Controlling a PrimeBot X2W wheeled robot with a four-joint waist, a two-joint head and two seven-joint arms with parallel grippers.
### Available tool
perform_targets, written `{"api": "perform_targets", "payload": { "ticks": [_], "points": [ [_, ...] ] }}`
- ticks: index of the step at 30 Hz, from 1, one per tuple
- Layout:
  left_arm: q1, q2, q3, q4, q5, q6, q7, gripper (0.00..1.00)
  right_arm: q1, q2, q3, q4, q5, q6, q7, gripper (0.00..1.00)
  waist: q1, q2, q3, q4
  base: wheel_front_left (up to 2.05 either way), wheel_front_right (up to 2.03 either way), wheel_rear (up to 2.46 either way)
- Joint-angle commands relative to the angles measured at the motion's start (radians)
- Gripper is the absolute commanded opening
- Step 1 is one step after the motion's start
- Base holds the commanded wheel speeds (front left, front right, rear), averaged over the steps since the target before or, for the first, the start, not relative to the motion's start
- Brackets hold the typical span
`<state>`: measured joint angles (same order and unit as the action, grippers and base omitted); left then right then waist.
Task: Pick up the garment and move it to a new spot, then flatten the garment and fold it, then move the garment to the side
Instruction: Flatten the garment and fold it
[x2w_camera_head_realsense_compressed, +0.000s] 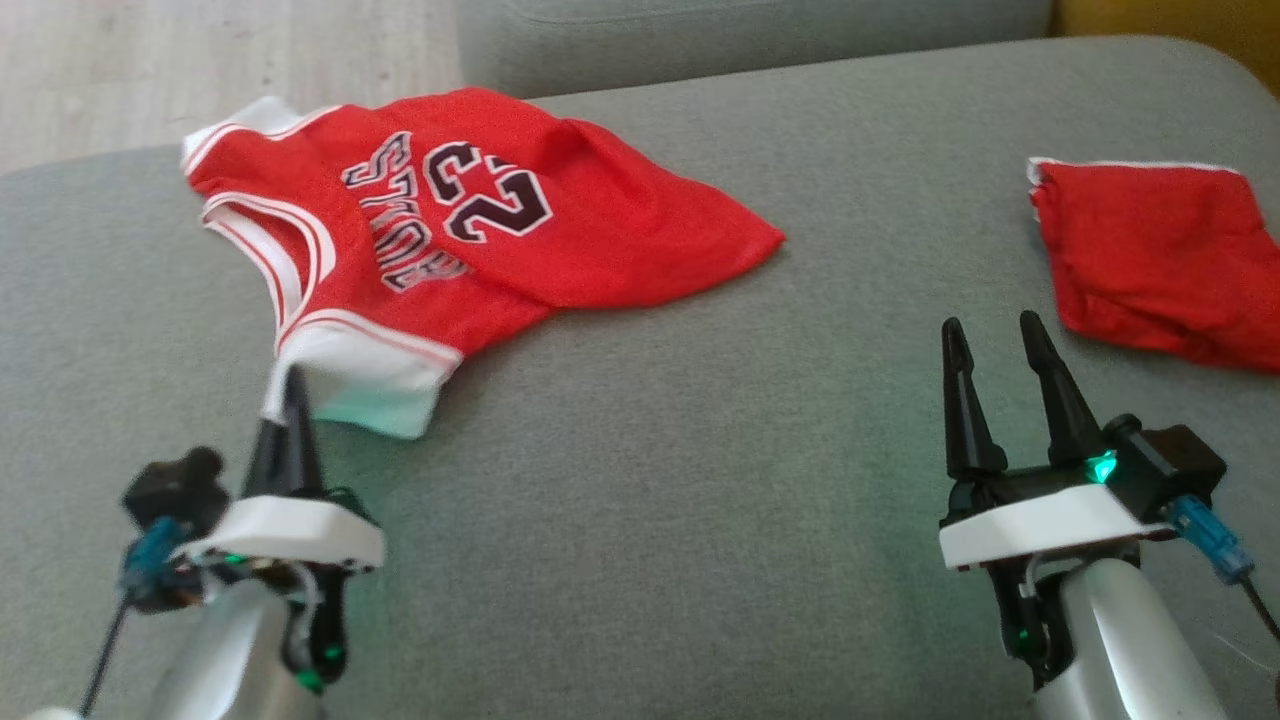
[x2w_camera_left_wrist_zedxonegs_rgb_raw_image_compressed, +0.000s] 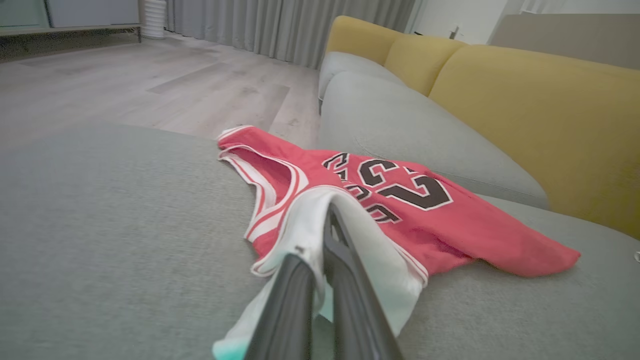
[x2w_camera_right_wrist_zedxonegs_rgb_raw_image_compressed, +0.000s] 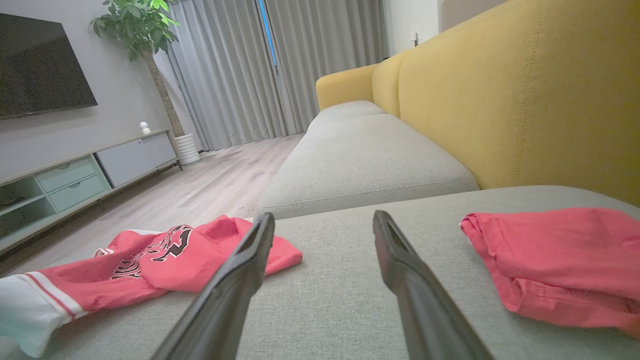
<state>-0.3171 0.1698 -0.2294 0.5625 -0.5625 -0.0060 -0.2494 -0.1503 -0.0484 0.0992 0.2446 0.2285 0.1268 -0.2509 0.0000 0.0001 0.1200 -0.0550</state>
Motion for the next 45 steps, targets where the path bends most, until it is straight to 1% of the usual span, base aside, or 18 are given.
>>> {"api": "perform_targets", "payload": {
  "ticks": [1,7,10,13,14,15,16,20,21,23,27,29,32,38,39,42,45],
  "points": [
    [-0.019,0.042,0.048,-0.045,0.006,0.012,-0.012,0.00,-0.006,-0.002,0.024,-0.025,0.003,0.004,-0.011,1.00,0.0000,-0.0001,-0.010,0.017,0.00,0.00,0.00],
    [0.029,0.100,0.100,-0.109,-0.002,0.054,-0.011,0.00,0.000,-0.002,0.021,-0.018,0.003,0.004,-0.011,1.00,0.0000,-0.0001,-0.022,0.043,0.00,0.00,0.00],
    [0.050,0.126,0.119,-0.131,0.012,0.091,-0.011,0.00,0.001,-0.002,0.020,-0.014,0.004,0.004,-0.011,1.00,0.0000,-0.0001,-0.027,0.054,0.00,0.00,0.00],
    [0.075,0.135,0.102,-0.140,0.025,0.101,0.015,0.00,0.002,-0.002,0.022,-0.010,0.004,0.004,-0.011,1.00,0.0000,-0.0001,-0.030,0.062,0.00,0.00,0.00],
    [0.082,0.136,0.088,-0.140,0.032,0.101,0.032,0.11,0.002,-0.002,0.023,-0.008,0.005,0.004,-0.011,1.00,0.0000,-0.0001,-0.031,0.064,0.00,0.00,0.00],
    [0.088,0.134,0.077,-0.141,0.038,0.103,0.042,0.53,0.002,-0.002,0.023,-0.007,0.005,0.004,-0.011,1.00,0.0000,-0.0001,-0.031,0.066,0.00,0.00,0.00],
    [0.091,0.133,0.070,-0.145,0.046,0.109,0.042,1.00,0.001,-0.002,0.024,-0.006,0.005,0.004,-0.011,1.00,0.0000,-0.0001,-0.031,0.067,0.00,0.00,0.00],
    [0.094,0.114,0.065,-0.170,0.064,0.133,0.020,1.00,-0.001,-0.002,0.024,-0.003,0.004,0.004,-0.011,1.00,0.0000,-0.0001,-0.033,0.074,0.00,0.00,0.00],
    [0.094,0.114,0.065,-0.170,0.064,0.133,0.020,1.00,-0.001,-0.002,0.024,-0.003,0.004,0.004,-0.011,1.00,0.0000,-0.0001,-0.033,0.074,0.00,0.00,0.00],
    [0.092,0.109,0.073,-0.199,0.087,0.150,0.001,1.00,-0.003,-0.002,0.025,-0.006,0.003,0.004,-0.011,1.00,0.0000,-0.0001,-0.033,0.076,0.00,0.00,0.00],
    [0.098,0.079,0.115,-0.298,0.139,0.167,-0.011,1.00,-0.003,-0.002,0.025,-0.014,0.003,0.004,-0.011,1.00,0.0000,-0.0001,-0.031,0.079,0.00,0.00,0.00],
    [0.112,0.050,0.149,-0.371,0.176,0.169,-0.012,1.00,-0.002,-0.002,0.023,-0.018,0.002,0.004,-0.011,1.00,0.0000,-0.0001,-0.025,0.083,0.00,0.00,0.00],
    [0.139,-0.001,0.182,-0.439,0.218,0.142,-0.012,1.00,-0.004,-0.002,0.022,-0.017,-0.005,0.004,-0.011,1.00,0.0000,-0.0001,-0.013,0.093,0.00,0.00,0.00],
    [0.147,-0.069,0.198,-0.440,0.274,0.068,-0.012,1.00,-0.070,-0.002,0.047,0.027,-0.039,0.004,-0.011,1.00,0.0000,-0.0001,0.025,0.133,0.00,0.00,0.00],
    [0.138,-0.083,0.201,-0.428,0.284,0.047,-0.012,1.00,-0.112,-0.002,0.054,0.069,-0.050,0.004,-0.008,1.00,0.0000,-0.0001,0.041,0.154,0.00,0.00,0.00],
    [0.124,-0.099,0.200,-0.412,0.297,0.023,-0.012,1.00,-0.191,-0.002,0.059,0.156,-0.048,0.004,0.032,1.00,0.0000,-0.0001,0.061,0.183,0.00,0.00,0.00],
    [0.112,-0.110,0.194,-0.393,0.303,0.005,-0.012,1.00,-0.279,-0.002,0.063,0.257,-0.012,0.004,0.083,1.00,0.0000,-0.0001,0.080,0.213,0.00,0.00,0.00]
  ]
}}
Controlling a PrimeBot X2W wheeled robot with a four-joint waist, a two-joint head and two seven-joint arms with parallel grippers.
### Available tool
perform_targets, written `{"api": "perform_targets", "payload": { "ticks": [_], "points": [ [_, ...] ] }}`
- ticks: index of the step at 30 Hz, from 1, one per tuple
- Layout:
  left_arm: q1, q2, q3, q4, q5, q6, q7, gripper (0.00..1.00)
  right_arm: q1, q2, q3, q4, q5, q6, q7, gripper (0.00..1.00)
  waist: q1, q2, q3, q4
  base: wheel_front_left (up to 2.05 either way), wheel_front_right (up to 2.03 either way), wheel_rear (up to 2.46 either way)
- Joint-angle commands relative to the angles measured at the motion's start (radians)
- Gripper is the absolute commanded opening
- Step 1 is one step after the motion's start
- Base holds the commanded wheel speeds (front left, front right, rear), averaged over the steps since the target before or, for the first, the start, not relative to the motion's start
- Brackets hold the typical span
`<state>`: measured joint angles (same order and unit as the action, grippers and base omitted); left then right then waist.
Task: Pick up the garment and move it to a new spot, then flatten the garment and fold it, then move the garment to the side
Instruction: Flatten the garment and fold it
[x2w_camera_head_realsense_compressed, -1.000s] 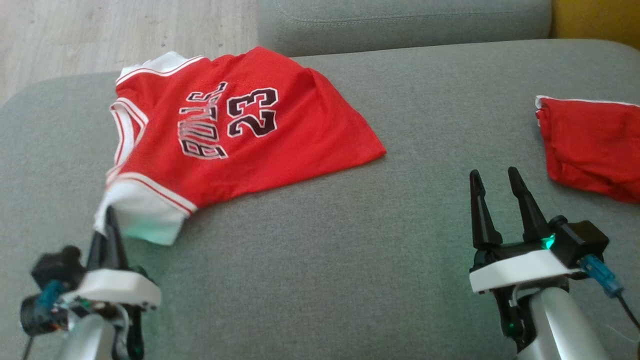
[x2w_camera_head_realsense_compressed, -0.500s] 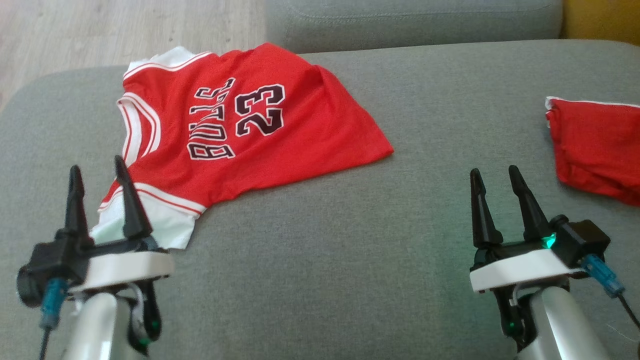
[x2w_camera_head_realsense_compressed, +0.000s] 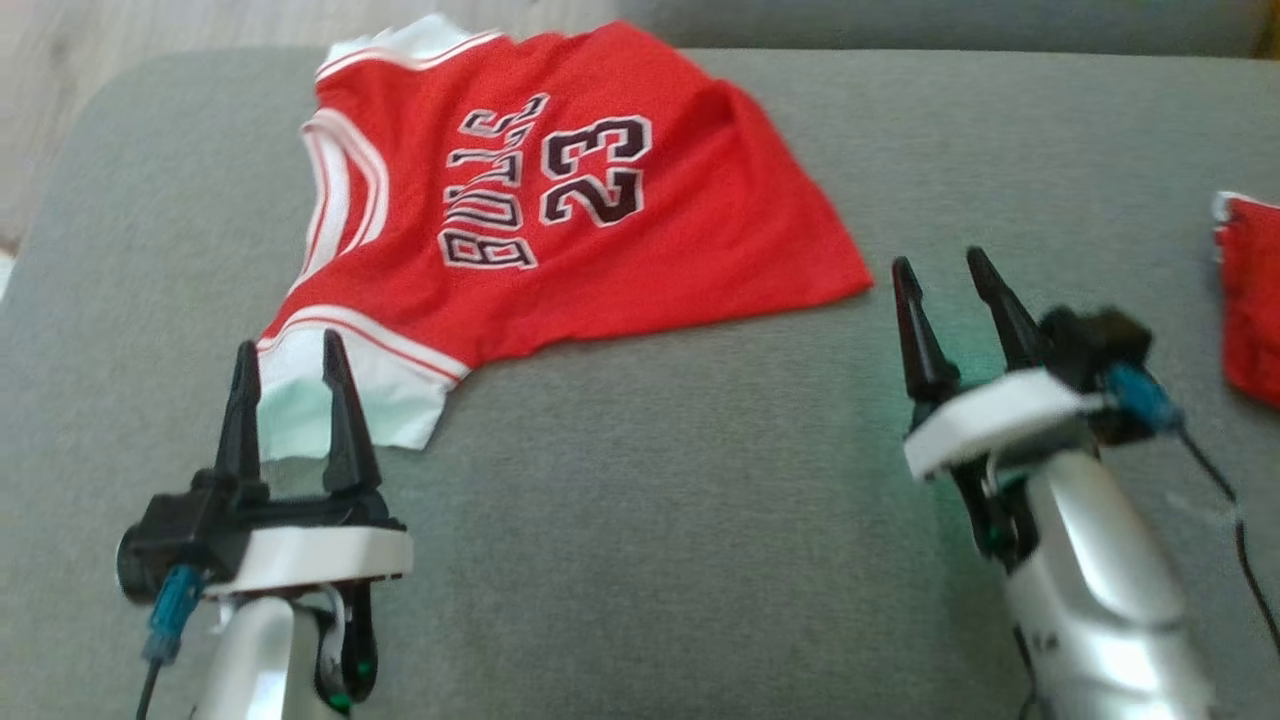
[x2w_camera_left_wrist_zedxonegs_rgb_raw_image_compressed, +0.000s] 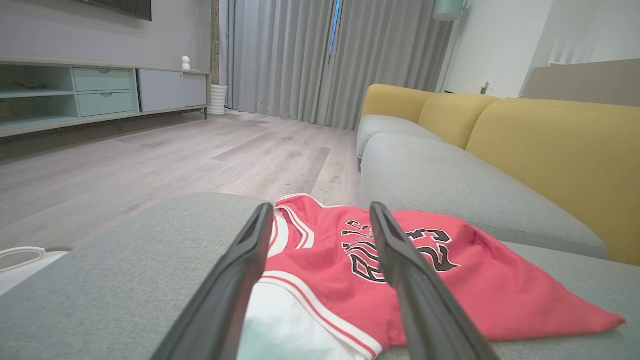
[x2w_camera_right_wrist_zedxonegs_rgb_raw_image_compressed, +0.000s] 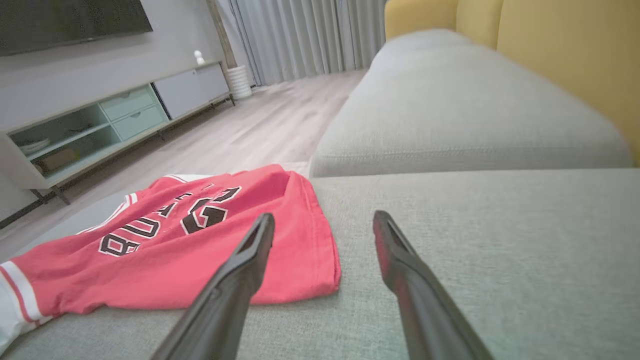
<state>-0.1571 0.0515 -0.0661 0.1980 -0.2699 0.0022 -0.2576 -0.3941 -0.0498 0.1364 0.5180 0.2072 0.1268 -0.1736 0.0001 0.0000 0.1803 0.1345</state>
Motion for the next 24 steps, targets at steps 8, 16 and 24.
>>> {"api": "perform_targets", "payload": {
  "ticks": [8,16,24],
  "points": [
    [-0.081,-0.001,-0.018,-0.003,-0.011,-0.020,-0.004,1.00,-0.244,-0.001,-0.026,0.299,0.048,0.004,0.125,1.00,-0.0001,0.0000,0.060,0.095,0.00,0.00,0.00],
    [-0.102,-0.001,-0.072,-0.007,-0.049,0.002,-0.004,1.00,-0.366,-0.001,-0.051,0.527,-0.003,0.004,0.156,1.00,-0.0001,0.0000,0.085,0.128,0.00,0.00,0.00],
    [-0.103,-0.001,-0.073,-0.001,-0.049,0.010,-0.004,1.00,-0.410,-0.001,-0.036,0.603,0.004,0.004,0.085,0.00,-0.0001,0.0000,0.082,0.112,0.00,0.00,0.00]
  ]
}}
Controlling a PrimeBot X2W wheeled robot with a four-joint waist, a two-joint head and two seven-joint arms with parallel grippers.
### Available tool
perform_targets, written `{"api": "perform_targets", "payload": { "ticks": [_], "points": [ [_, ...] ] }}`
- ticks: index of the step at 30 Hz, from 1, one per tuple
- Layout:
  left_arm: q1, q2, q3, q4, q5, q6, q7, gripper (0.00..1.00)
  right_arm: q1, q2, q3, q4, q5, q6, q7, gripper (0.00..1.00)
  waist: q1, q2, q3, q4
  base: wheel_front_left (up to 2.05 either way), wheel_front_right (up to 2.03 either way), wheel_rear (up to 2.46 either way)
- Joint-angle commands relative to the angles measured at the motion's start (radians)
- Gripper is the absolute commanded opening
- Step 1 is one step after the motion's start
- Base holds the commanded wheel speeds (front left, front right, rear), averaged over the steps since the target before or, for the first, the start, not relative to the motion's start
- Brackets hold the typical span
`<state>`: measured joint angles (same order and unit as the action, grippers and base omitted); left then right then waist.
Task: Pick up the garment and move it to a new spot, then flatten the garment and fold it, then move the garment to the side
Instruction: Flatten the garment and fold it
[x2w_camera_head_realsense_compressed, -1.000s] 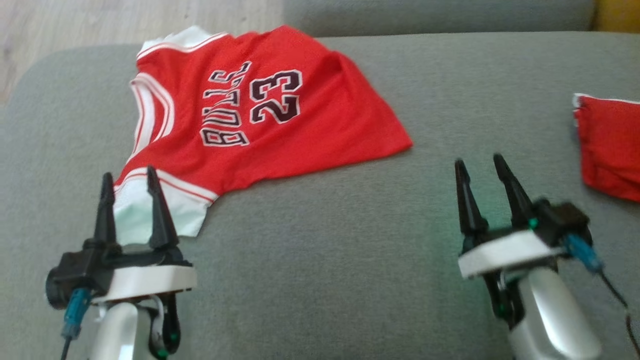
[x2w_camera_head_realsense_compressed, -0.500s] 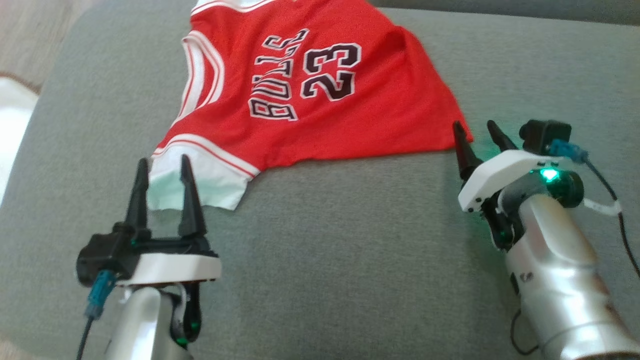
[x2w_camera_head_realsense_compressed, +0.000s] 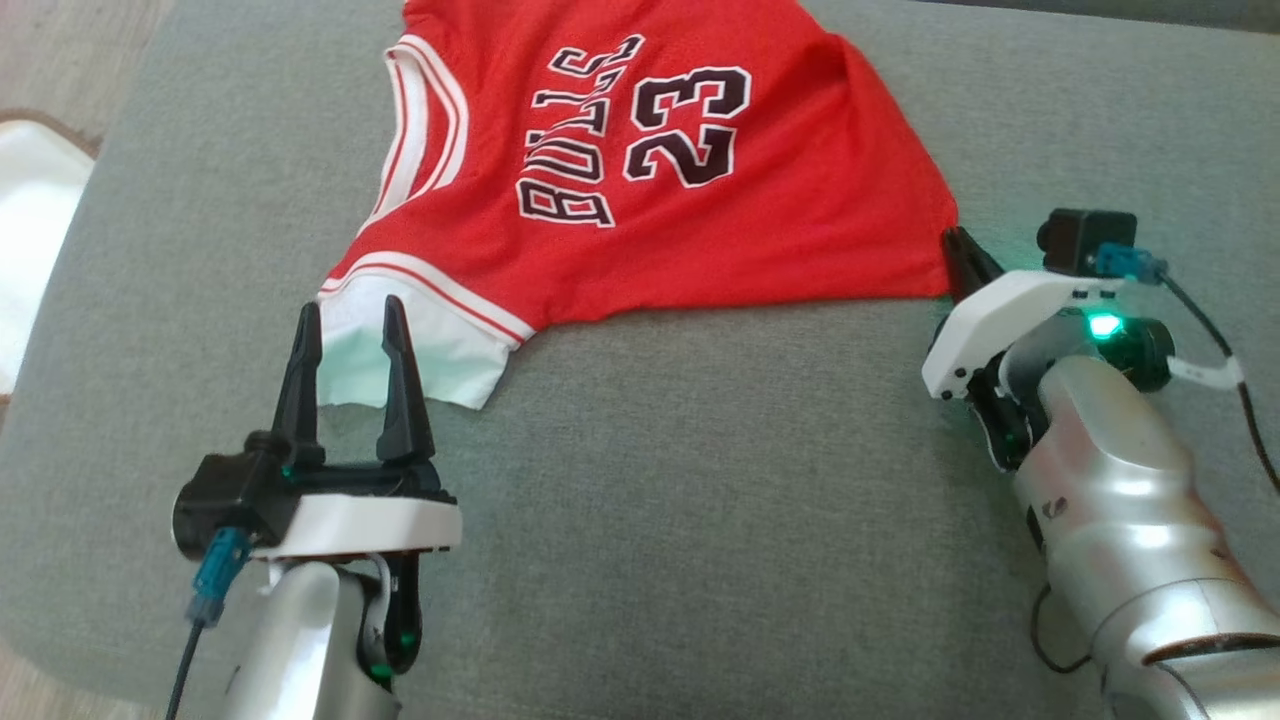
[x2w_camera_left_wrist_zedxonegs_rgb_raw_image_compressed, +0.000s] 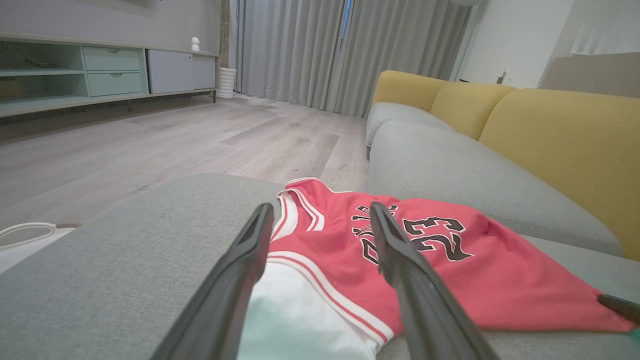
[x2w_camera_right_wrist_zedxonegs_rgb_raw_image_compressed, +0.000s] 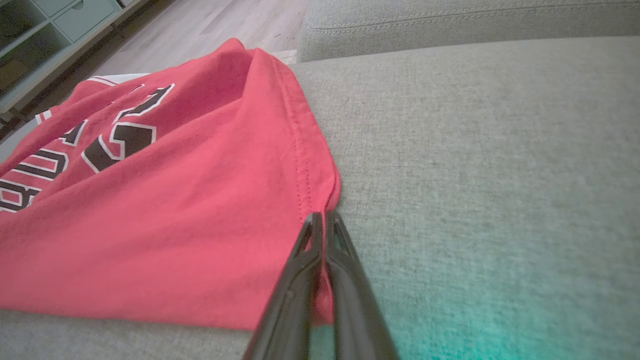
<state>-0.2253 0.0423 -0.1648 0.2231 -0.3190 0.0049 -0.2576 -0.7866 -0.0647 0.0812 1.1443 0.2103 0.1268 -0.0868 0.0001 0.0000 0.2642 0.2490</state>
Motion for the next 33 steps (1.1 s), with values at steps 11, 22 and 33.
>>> {"api": "perform_targets", "payload": {
  "ticks": [11,22,33],
  "points": [
    [-0.022,0.008,0.047,-0.019,0.018,0.001,-0.004,1.00,-0.018,-0.064,-0.041,0.023,0.008,0.004,-0.150,0.00,-0.0001,0.0000,-0.038,-0.070,0.00,0.00,0.00],
    [0.009,0.008,0.059,-0.009,0.026,-0.002,-0.004,1.00,0.098,-0.124,-0.185,0.010,-0.026,0.004,-0.174,0.00,-0.0001,0.0000,-0.089,-0.126,0.00,0.00,0.00],
    [0.022,0.008,0.086,-0.002,0.032,-0.015,-0.004,1.00,0.255,-0.009,-0.205,-0.371,-0.080,0.004,-0.175,1.00,-0.0001,0.0000,-0.122,-0.206,0.00,0.00,0.00]
  ]
}}
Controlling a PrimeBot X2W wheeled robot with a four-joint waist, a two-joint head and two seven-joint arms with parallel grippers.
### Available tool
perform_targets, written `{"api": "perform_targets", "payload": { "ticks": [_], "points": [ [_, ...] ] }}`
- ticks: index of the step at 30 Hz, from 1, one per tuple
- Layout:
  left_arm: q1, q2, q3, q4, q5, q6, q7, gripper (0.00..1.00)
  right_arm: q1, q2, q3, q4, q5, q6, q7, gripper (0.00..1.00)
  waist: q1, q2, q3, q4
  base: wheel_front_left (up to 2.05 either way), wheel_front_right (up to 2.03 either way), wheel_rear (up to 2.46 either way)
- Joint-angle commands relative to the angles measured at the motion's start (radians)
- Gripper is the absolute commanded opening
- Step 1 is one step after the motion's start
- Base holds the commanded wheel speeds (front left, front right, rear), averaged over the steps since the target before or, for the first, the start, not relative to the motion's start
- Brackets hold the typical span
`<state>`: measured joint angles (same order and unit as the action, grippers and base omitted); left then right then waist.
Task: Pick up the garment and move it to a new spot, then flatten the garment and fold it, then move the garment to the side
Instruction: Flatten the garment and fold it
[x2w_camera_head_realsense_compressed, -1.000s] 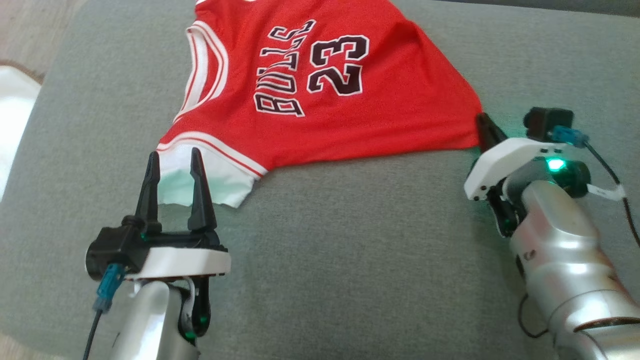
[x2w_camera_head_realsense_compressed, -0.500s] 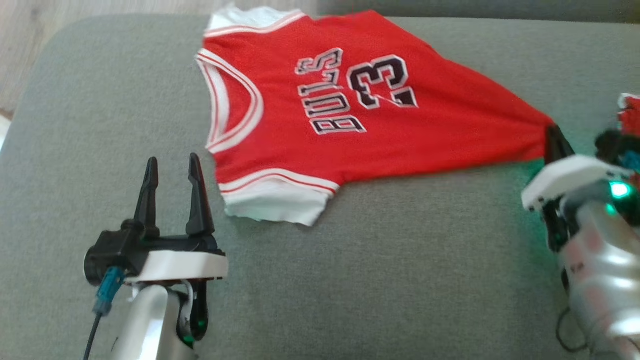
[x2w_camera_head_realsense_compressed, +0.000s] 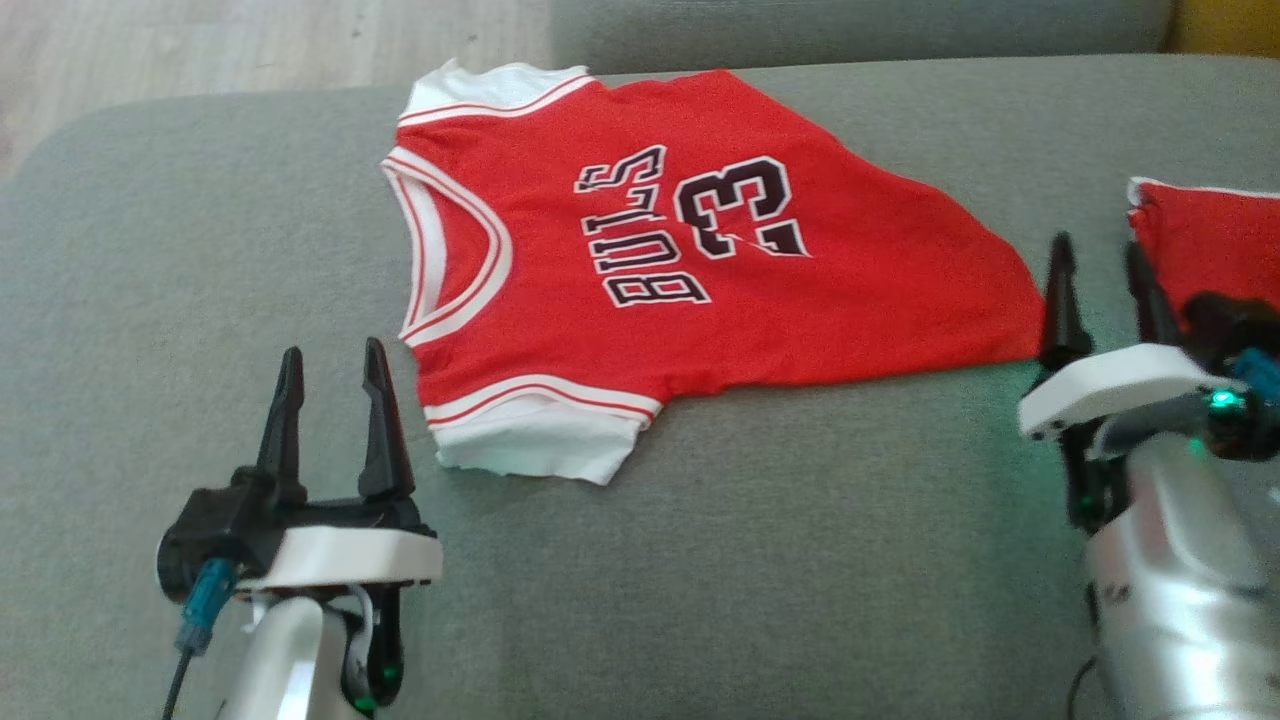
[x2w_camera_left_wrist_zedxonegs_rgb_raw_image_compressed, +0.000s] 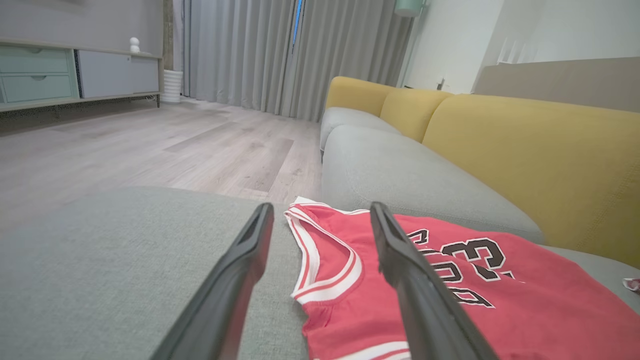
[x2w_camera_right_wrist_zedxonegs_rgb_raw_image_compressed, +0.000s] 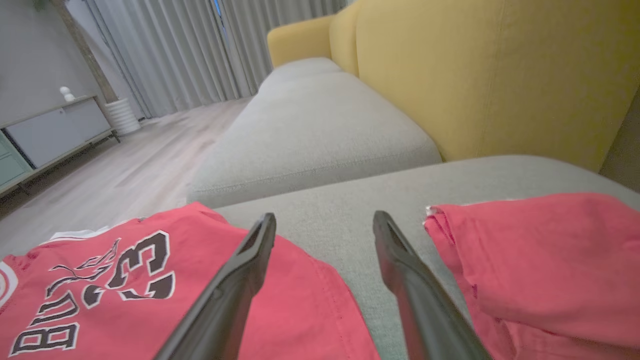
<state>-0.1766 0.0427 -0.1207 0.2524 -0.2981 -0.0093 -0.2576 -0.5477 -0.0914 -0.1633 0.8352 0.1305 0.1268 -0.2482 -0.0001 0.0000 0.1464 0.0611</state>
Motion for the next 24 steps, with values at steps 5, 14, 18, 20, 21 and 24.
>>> {"api": "perform_targets", "payload": {
  "ticks": [5,14,18,20,21,24],
  "points": [
    [-0.032,0.008,0.059,-0.031,0.015,-0.008,-0.004,1.00,0.176,0.039,0.141,-0.328,0.062,0.004,-0.013,1.00,0.0001,0.0000,-0.006,-0.067,0.00,0.00,0.00],
    [-0.060,0.012,0.101,0.009,0.034,-0.030,-0.004,1.00,0.360,0.041,0.214,-0.566,0.154,0.004,-0.013,1.00,0.0001,0.0000,0.010,-0.136,0.00,0.00,0.00],
    [-0.120,0.053,0.108,0.101,0.052,-0.047,-0.003,1.00,0.358,0.041,0.221,-0.593,0.155,0.004,-0.013,1.00,0.0001,0.0000,0.028,-0.160,0.00,0.00,0.00],
    [-0.166,0.084,0.102,0.157,0.061,-0.056,0.029,1.00,0.349,0.041,0.223,-0.601,0.154,0.004,-0.013,1.00,0.0001,0.0000,0.041,-0.169,0.00,0.00,0.00],
    [-0.194,0.101,0.098,0.181,0.063,-0.063,0.047,1.00,0.343,0.041,0.224,-0.605,0.154,0.004,-0.013,1.00,0.0001,0.0000,0.049,-0.173,0.00,0.00,0.00],
    [-0.282,0.149,0.086,0.259,0.054,-0.085,0.150,1.00,0.325,0.041,0.224,-0.618,0.152,0.004,-0.013,1.00,0.0001,0.0000,0.075,-0.179,0.00,0.00,0.00]
  ]
}}
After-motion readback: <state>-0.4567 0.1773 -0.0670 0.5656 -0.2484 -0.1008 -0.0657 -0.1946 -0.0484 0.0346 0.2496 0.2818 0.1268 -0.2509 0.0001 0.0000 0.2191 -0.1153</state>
